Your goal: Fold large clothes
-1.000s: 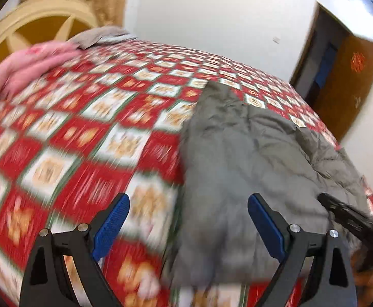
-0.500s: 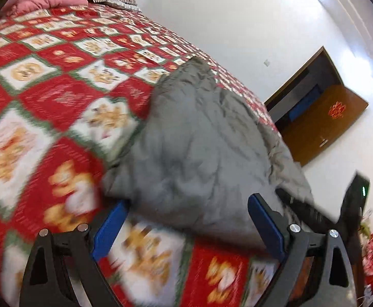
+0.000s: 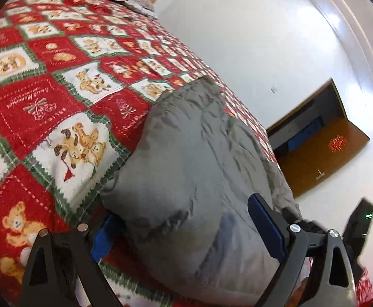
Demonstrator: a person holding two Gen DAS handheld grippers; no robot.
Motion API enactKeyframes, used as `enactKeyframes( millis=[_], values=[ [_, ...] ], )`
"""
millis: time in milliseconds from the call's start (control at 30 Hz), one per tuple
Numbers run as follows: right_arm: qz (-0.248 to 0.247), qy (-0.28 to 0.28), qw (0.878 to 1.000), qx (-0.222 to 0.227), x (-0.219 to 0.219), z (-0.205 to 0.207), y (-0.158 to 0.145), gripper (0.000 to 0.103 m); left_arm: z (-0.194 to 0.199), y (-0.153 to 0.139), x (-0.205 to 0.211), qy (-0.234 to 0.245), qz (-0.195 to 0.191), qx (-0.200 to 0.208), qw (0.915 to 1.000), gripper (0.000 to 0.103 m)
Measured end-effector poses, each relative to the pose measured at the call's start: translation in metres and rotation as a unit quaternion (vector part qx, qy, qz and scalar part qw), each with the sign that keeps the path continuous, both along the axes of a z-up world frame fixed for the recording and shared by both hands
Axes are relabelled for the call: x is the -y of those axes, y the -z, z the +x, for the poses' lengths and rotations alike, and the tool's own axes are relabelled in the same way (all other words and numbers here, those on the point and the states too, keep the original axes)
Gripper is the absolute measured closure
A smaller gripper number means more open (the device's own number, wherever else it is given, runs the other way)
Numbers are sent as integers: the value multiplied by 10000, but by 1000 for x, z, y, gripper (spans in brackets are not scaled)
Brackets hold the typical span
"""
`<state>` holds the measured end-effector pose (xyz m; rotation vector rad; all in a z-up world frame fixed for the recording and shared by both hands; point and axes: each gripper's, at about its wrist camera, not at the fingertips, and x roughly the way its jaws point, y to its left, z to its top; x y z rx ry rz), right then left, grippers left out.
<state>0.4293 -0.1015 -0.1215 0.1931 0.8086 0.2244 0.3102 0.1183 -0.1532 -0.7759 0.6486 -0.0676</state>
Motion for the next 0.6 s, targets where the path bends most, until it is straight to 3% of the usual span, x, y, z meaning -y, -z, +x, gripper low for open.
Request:
enactKeyframes(
  millis=[67, 200, 300, 333, 400, 500, 600],
  values=[
    [10, -71, 9994, -324, -5, 12, 27, 88, 5, -1, 5, -47, 161, 9, 9999, 8],
    [184, -86, 9995, -249, -2, 10, 34, 88, 22, -2, 19, 172, 528, 105, 9984, 8],
    [410, -99, 9986, -322, 3, 11, 36, 88, 30, -2, 19, 155, 388, 298, 9987, 11],
    [487, -84, 9981, -356, 5, 10, 37, 88, 31, -3, 19, 158, 323, 336, 9988, 16],
    [651, -25, 9969, -432, 6, 9, 37, 88, 38, -7, 16, 295, 186, 395, 9986, 47],
    [958, 78, 9937, -569, 5, 7, 39, 88, 43, -21, 16, 615, 313, 571, 9960, 67],
    [1090, 107, 9918, -654, 2, 2, 40, 88, 36, -40, 20, 892, 617, 781, 9910, 74]
  ],
)
